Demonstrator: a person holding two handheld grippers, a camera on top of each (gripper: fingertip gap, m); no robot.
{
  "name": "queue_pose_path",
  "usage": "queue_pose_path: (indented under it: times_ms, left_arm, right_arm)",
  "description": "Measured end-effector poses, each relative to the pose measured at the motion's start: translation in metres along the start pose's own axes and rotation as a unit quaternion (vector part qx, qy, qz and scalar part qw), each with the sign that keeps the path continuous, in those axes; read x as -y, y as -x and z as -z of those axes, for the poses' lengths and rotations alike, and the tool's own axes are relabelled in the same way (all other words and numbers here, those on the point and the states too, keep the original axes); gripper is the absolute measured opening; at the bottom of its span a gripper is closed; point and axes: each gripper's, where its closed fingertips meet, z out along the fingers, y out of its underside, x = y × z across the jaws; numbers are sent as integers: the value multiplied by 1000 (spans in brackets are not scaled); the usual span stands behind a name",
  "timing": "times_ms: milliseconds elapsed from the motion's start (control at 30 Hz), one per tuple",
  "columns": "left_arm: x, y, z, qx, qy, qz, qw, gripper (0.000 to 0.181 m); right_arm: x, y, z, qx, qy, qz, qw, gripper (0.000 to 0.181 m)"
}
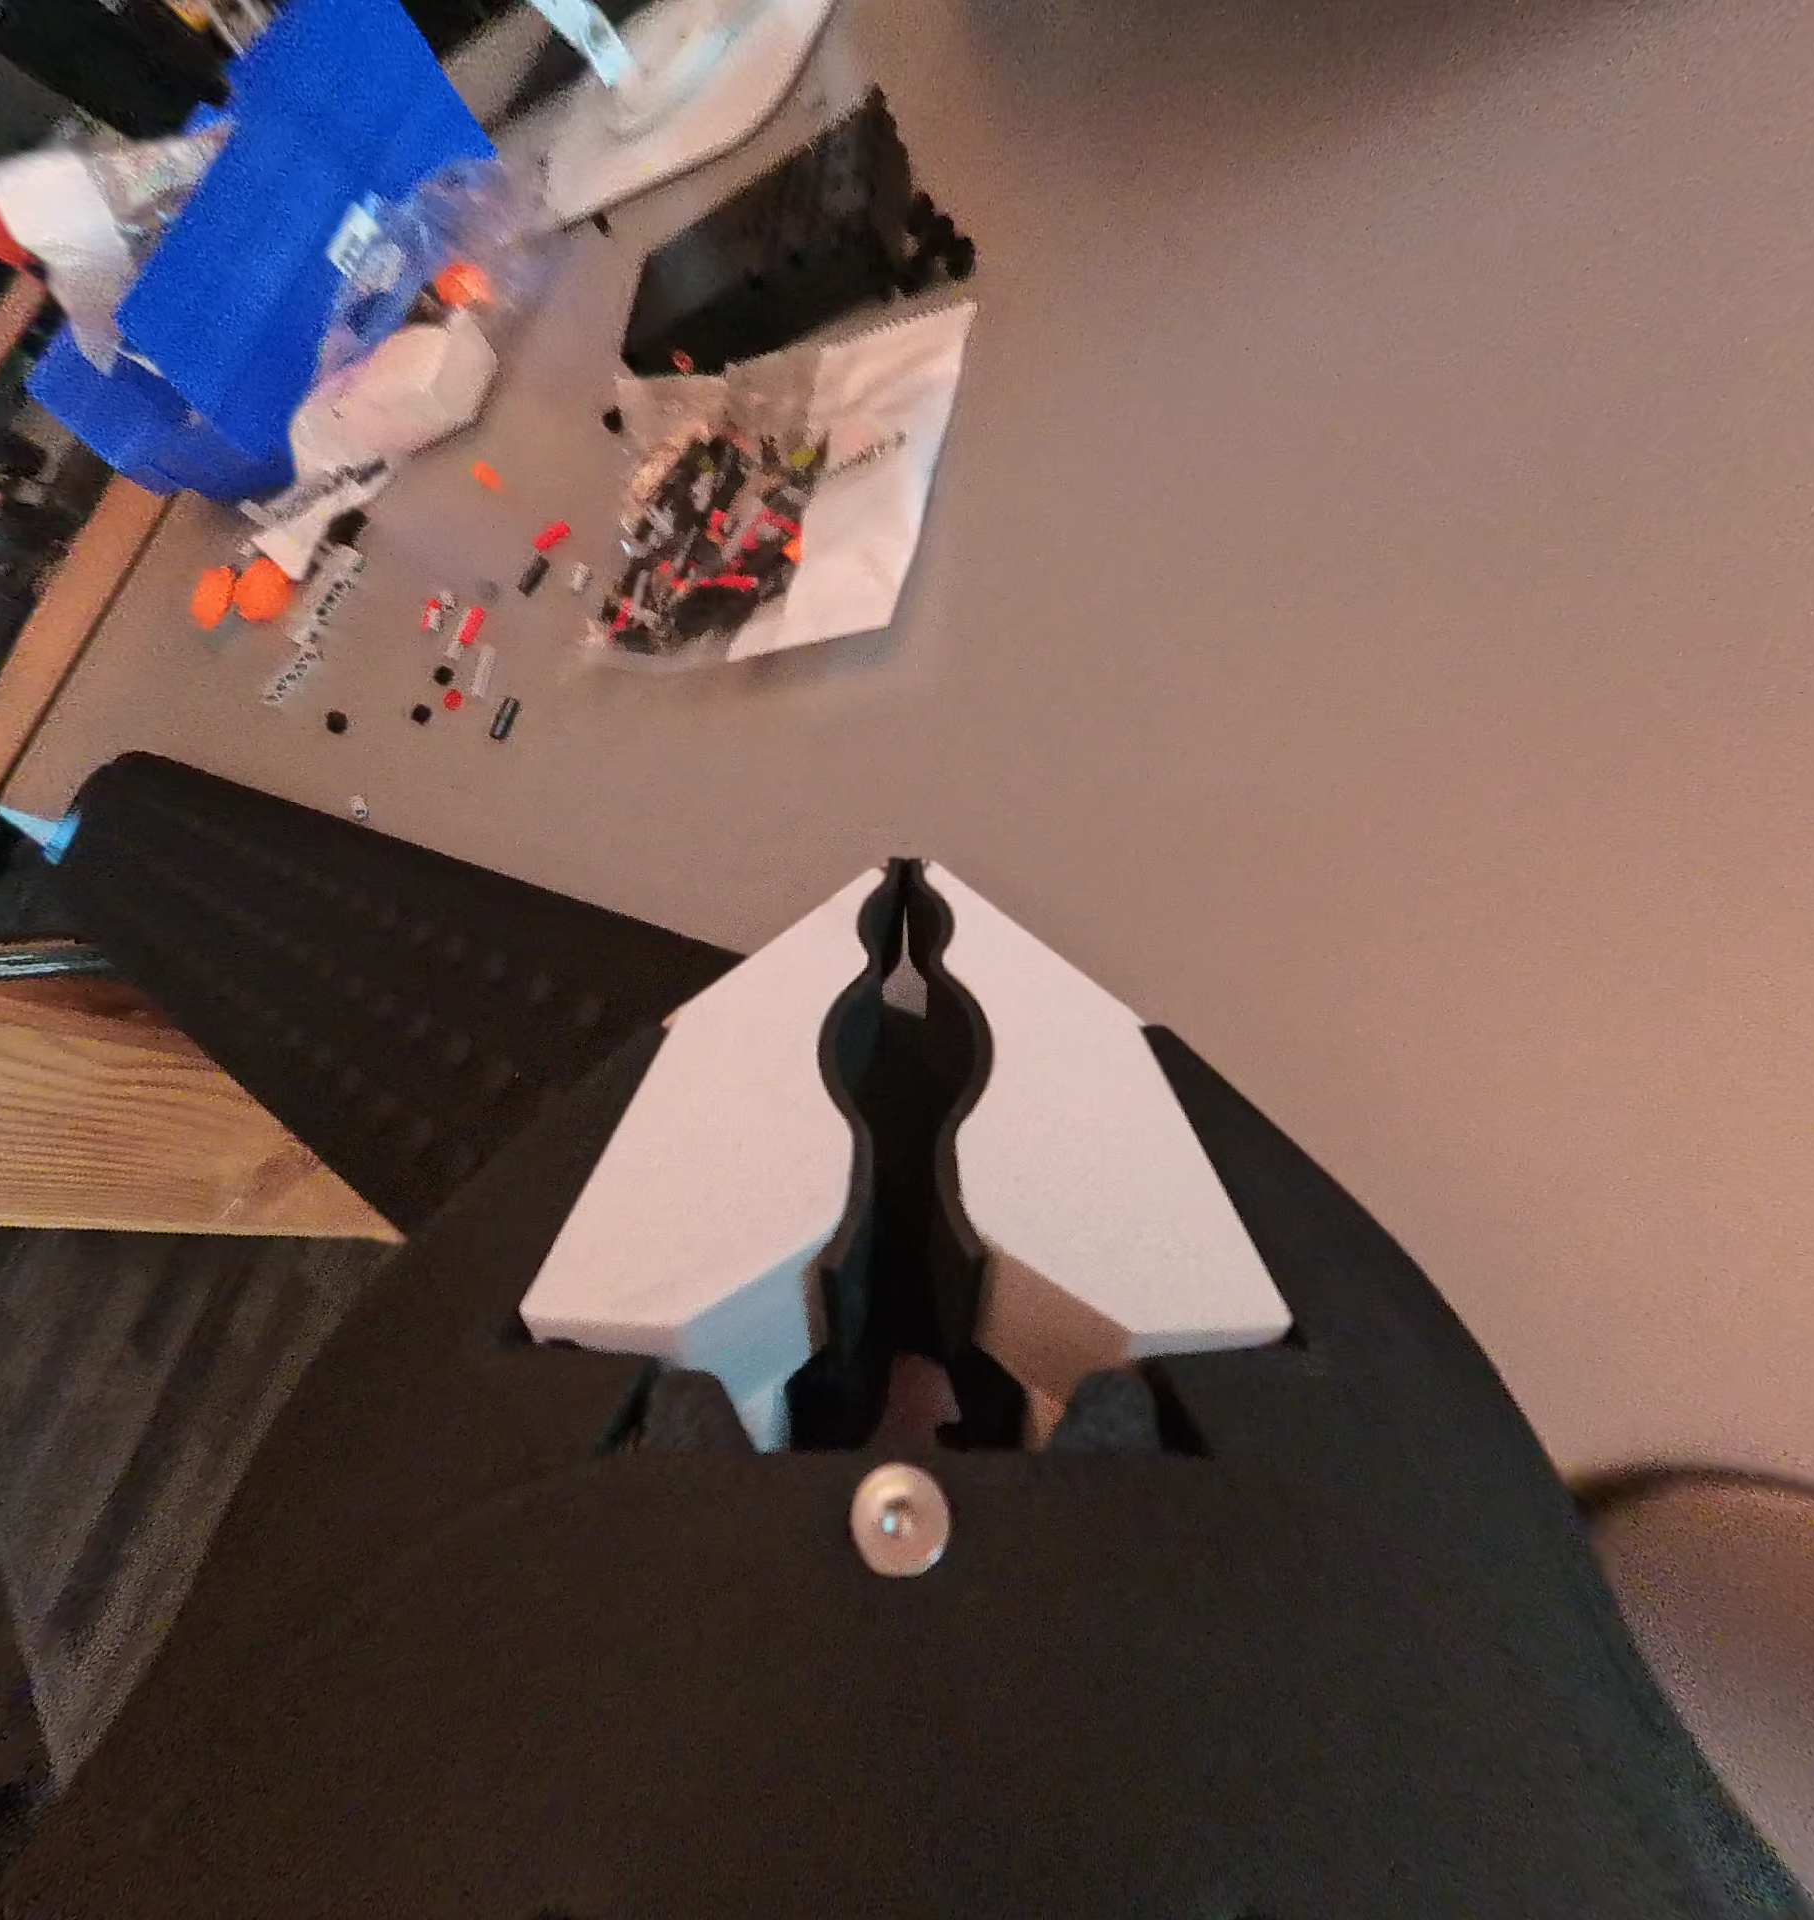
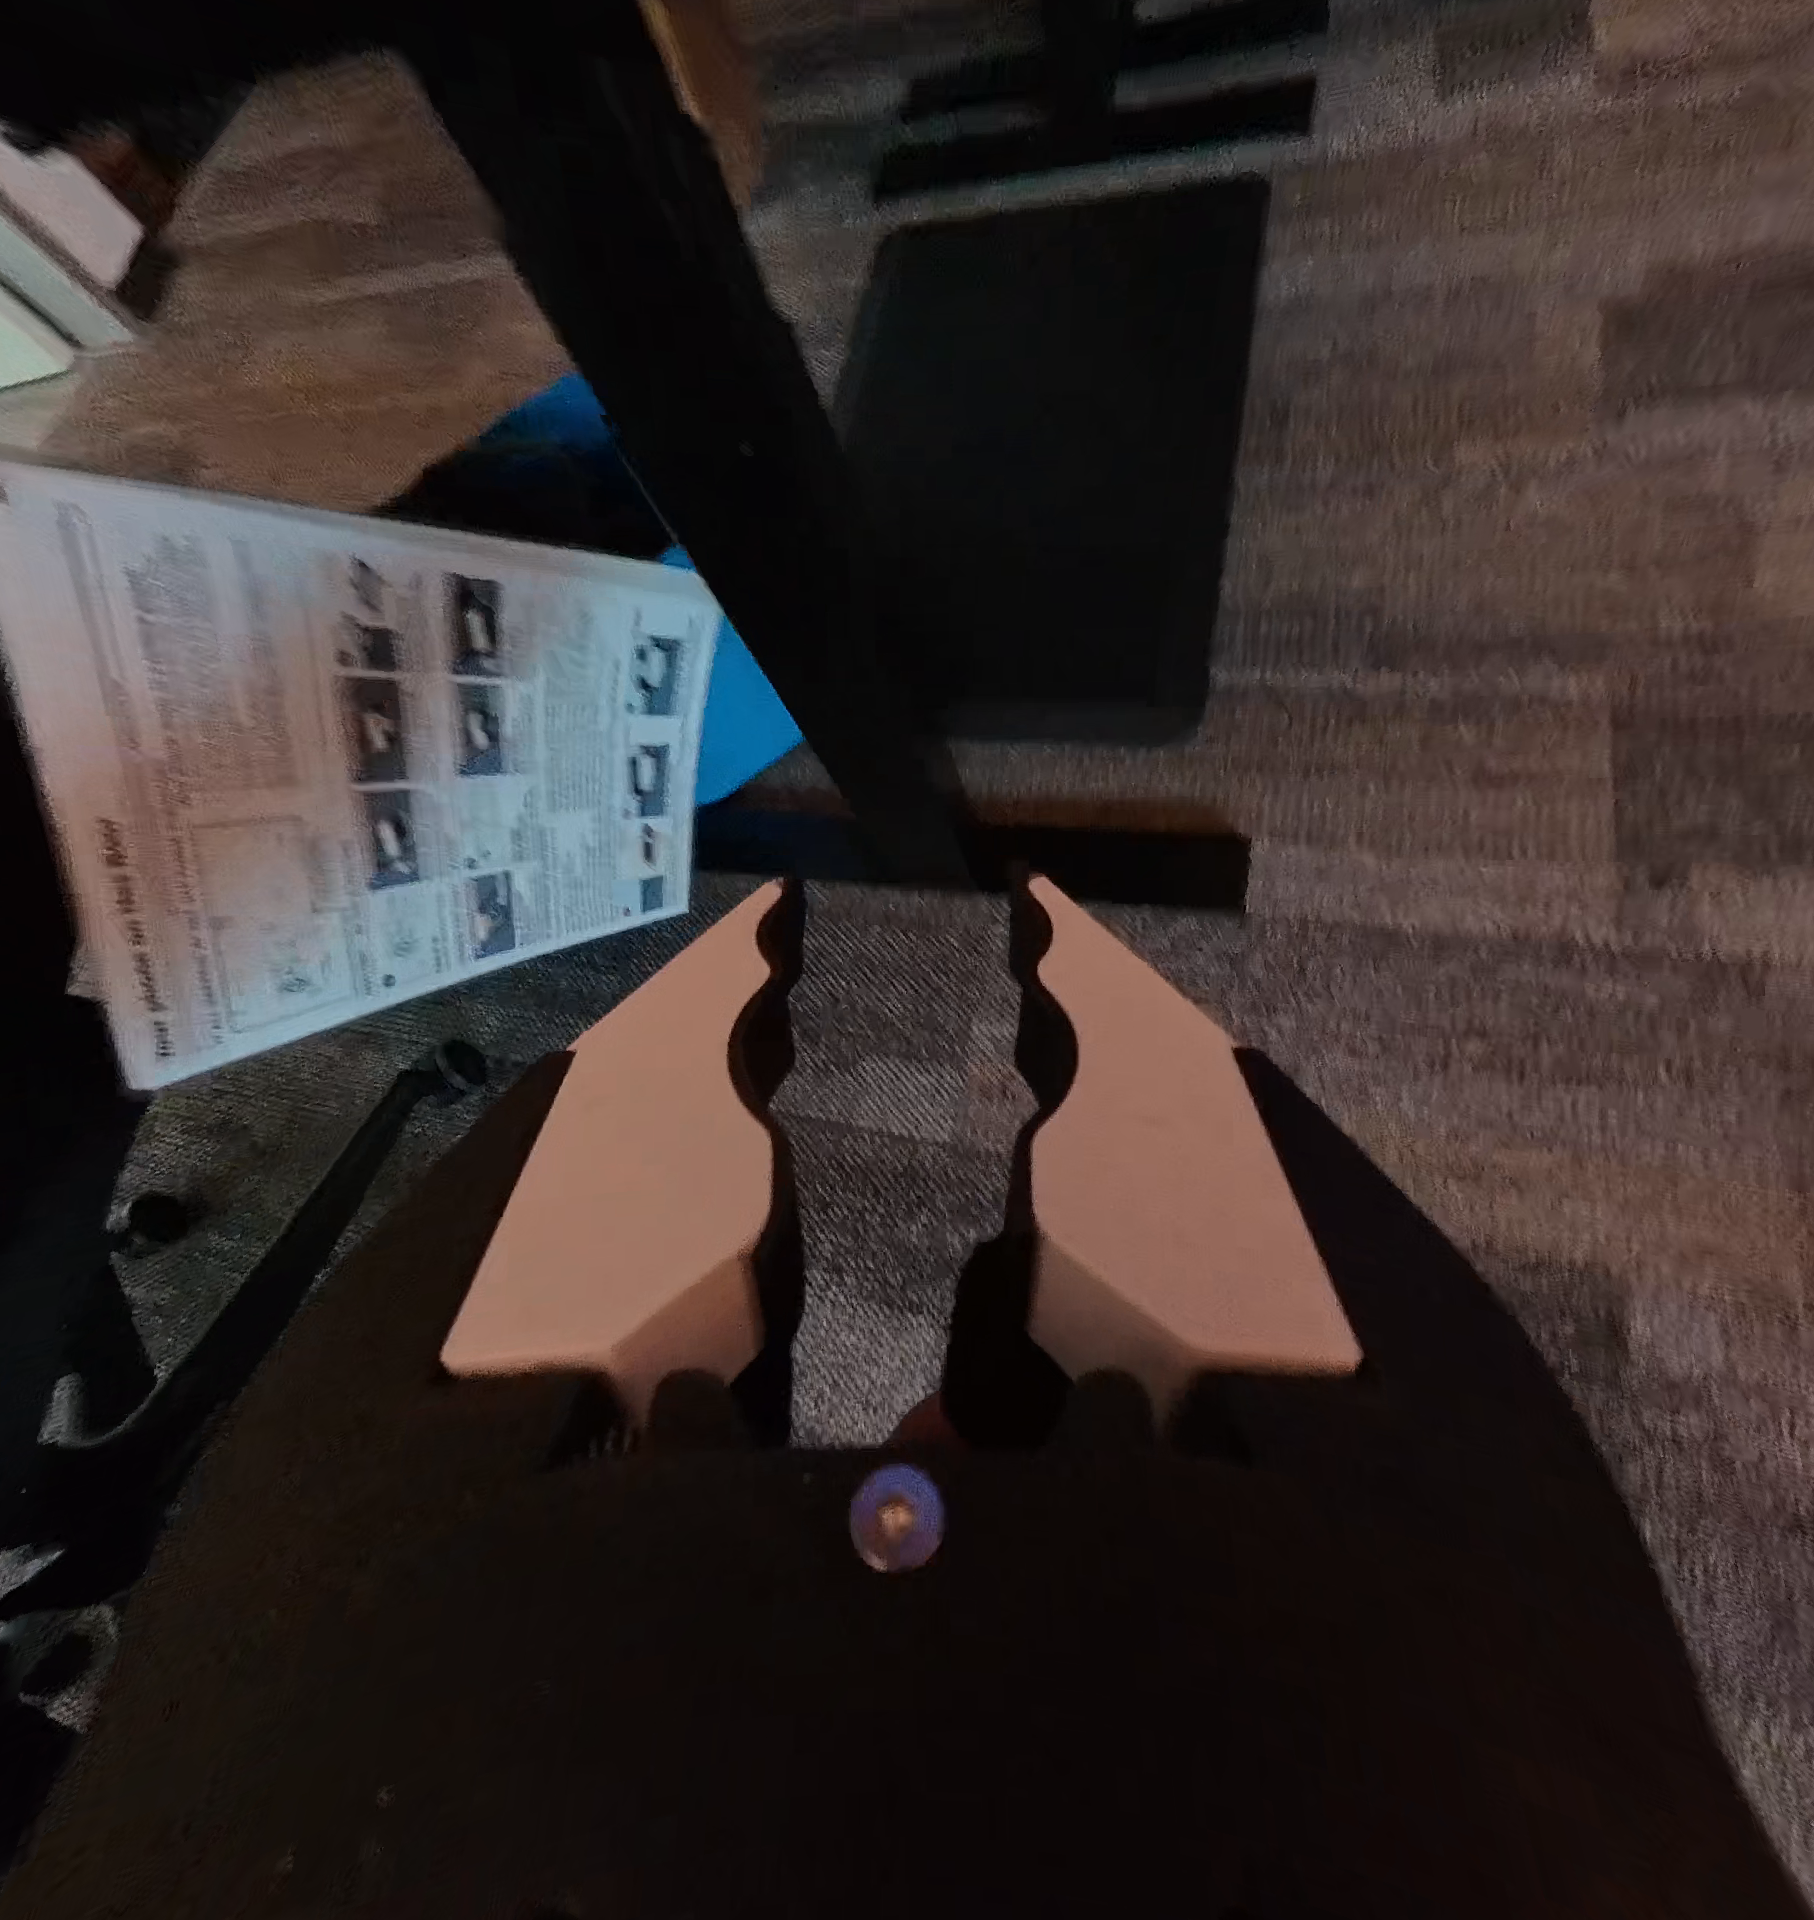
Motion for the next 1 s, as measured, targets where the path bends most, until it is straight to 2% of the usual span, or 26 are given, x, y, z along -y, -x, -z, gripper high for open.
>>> queue_pose_path:
  times_ms: [67, 133, 200, 233, 300, 333, 400, 467, 533, 600, 700, 767, 833, 933, 1000]
  left_arm:
    - [5, 6, 22, 1, 25, 42, 999, 0]
    - [24, 30, 65, 62, 16, 66, 996, 0]
    - [81, 41, 125, 121, -54, 101, 986, 0]
    - [115, 33, 152, 126, -90, 126, 980, 0]
    - [191, -18, 192, 122, -152, 80, 977, 0]
    - [222, -53, 200, 110, -171, 65, 977, 0]
    - [264, -134, 187, 72, -171, 21, 982, 0]
    - [290, -202, 164, 59, -180, -42, 981, 0]
    - [300, -250, 135, 24, -180, -52, 982, 0]
    - [299, -286, 104, -23, -172, -49, 984, 0]
    - [289, -308, 65, -24, -152, -81, 985, 0]
    - [286, -316, 49, -22, -148, -91, 984, 0]
    - [273, -324, 31, -28, -112, -98, 988, 0]
    - [260, -336, 10, -64, -91, -48, 993, 0]
    - [252, -345, -4, -78, -85, -51, 992, 0]
  right_arm:
    - [-36, -21, 8, -9, 8, -29, 1000, 40]
    - [-65, -33, 20, -8, 1, -58, 998, 40]
    - [-98, -43, 31, -14, 11, -72, 997, 41]
    - [-114, -52, 37, -28, 15, -77, 996, 43]
    - [-136, -69, 48, -53, 2, -95, 994, 47]
    - [-144, -77, 51, -66, -5, -103, 992, 49]
    - [-160, -90, 53, -86, -14, -110, 990, 49]
    - [-177, -94, 48, -91, -8, -122, 988, 49]
    - [-190, -87, 43, -91, -2, -132, 987, 50]
    - [-198, -75, 39, -93, -4, -143, 985, 52]
    - [-212, -67, 33, -112, 11, -143, 983, 55]
    - [-218, -69, 34, -130, 18, -142, 981, 59]
    - [-223, -75, 36, -152, 22, -141, 978, 63]
    - [-228, -92, 39, -179, 17, -160, 971, 67]
    - [-235, -108, 37, -195, 16, -171, 966, 71]
